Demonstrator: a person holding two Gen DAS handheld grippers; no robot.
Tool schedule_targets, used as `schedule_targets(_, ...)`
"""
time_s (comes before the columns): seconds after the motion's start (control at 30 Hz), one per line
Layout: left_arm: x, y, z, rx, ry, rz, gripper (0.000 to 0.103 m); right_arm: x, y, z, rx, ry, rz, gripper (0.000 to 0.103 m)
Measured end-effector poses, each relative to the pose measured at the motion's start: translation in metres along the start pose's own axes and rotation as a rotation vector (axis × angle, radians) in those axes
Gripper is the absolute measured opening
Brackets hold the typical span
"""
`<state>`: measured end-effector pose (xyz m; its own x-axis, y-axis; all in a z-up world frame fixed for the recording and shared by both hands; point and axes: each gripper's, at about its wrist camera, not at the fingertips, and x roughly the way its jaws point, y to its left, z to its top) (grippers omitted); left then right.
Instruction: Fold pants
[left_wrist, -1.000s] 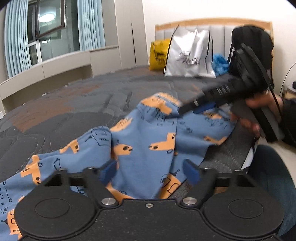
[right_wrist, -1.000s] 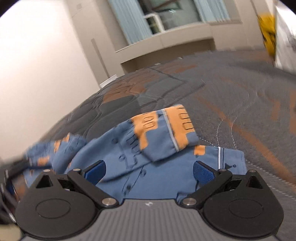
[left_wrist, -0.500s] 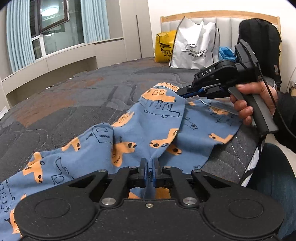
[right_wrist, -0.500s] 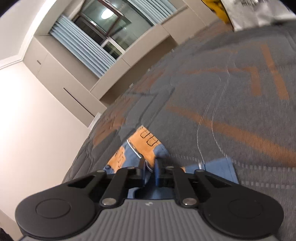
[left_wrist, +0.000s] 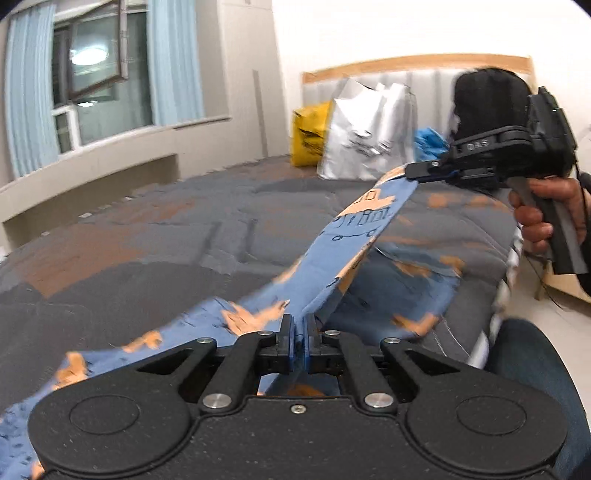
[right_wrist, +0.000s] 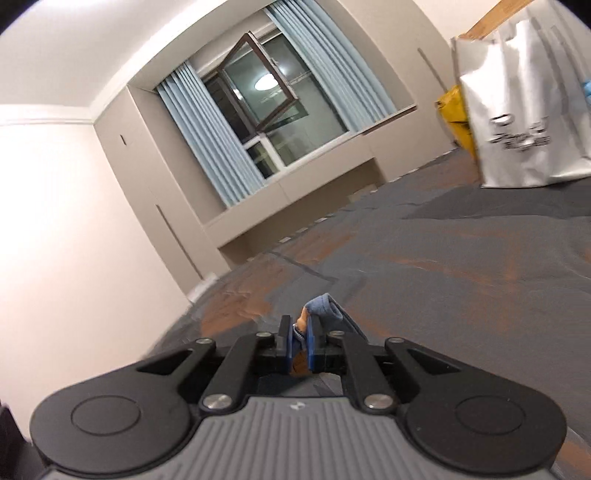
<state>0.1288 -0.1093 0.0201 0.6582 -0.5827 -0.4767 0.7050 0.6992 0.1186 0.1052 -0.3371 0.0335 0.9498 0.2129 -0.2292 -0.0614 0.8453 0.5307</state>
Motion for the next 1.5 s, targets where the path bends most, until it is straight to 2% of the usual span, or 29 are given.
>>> schedule_targets(0.13,0.008,-0.011,-0.025,0.041,0.067,-0.047,0.003,-0.031,-0.011,-0.036,0.000,0.056,-0.095,0.008)
schedule_targets(0.2,0.013,-0.011,-0.034,0.032,0.096,-0.046,0.003,-0.038,-0.016,-0.055,0.025,0.096,-0.130,0.008)
schedule_targets(0.27,0.013,-0.008,-0.038,0.008,0.090,-0.051,0.003,-0.039,-0.020,-0.066,0.033,0.125,-0.147,0.009)
schedule_targets(0.37,0.012,-0.006,-0.035,-0.014,0.084,-0.046,0.013,-0.038,-0.022,-0.074,0.023,0.149,-0.176,0.014)
schedule_targets(0.43,0.011,-0.004,-0.035,-0.020,0.081,-0.052,0.024,-0.041,-0.023,-0.074,0.022,0.150,-0.166,0.031)
schedule_targets(0.47,0.009,-0.004,-0.035,-0.028,0.077,-0.055,0.028,-0.042,-0.023,-0.071,0.015,0.143,-0.160,0.056)
schedule_targets(0.5,0.006,-0.002,-0.035,-0.036,0.074,-0.054,0.036,-0.044,-0.022,-0.067,0.001,0.127,-0.158,0.072)
schedule_targets(0.57,0.001,0.000,-0.034,-0.058,0.060,-0.033,0.053,-0.044,-0.023,-0.056,-0.044,0.107,-0.144,0.076)
schedule_targets(0.6,-0.001,0.002,-0.033,-0.078,0.047,-0.013,0.066,-0.041,-0.025,-0.049,-0.062,0.107,-0.145,0.077)
schedule_targets(0.63,-0.004,0.004,-0.031,-0.099,0.033,0.008,0.075,-0.036,-0.027,-0.042,-0.071,0.106,-0.154,0.077)
schedule_targets(0.73,-0.011,0.013,-0.030,-0.172,0.000,0.084,0.085,-0.016,-0.035,-0.027,-0.099,0.132,-0.138,0.076)
schedule_targets(0.83,-0.013,0.023,-0.031,-0.243,0.010,0.183,0.086,0.017,-0.045,-0.020,-0.106,0.218,-0.093,0.070)
schedule_targets(0.9,-0.016,0.031,-0.034,-0.295,0.020,0.211,0.086,0.039,-0.052,-0.019,-0.076,0.286,-0.078,0.059)
schedule_targets(1.0,-0.023,0.040,-0.041,-0.337,0.028,0.231,0.086,0.061,-0.060,-0.023,-0.054,0.352,-0.069,0.052)
schedule_targets(1.07,-0.024,0.045,-0.044,-0.339,0.038,0.248,0.086,0.064,-0.061,-0.024,-0.049,0.350,-0.056,0.050)
schedule_targets(1.13,-0.023,0.049,-0.044,-0.339,0.042,0.268,0.086,0.065,-0.066,-0.022,-0.022,0.347,-0.046,0.036)
schedule_targets(1.17,-0.023,0.051,-0.045,-0.341,0.041,0.278,0.086,0.065,-0.068,-0.021,-0.010,0.346,-0.048,0.020)
schedule_targets(1.2,-0.022,0.053,-0.044,-0.344,0.039,0.290,0.086,0.066,-0.067,-0.022,-0.015,0.343,-0.058,0.015)
schedule_targets(1.3,-0.022,0.058,-0.041,-0.360,0.029,0.299,0.086,0.062,-0.054,-0.022,-0.101,0.312,-0.089,0.011)
schedule_targets(1.4,-0.022,0.057,-0.040,-0.351,0.023,0.308,0.087,0.049,-0.043,-0.010,-0.145,0.216,-0.101,0.011)
schedule_targets(1.5,-0.022,0.061,-0.044,-0.361,0.029,0.318,0.088,0.049,-0.039,-0.004,-0.169,0.217,-0.110,0.012)
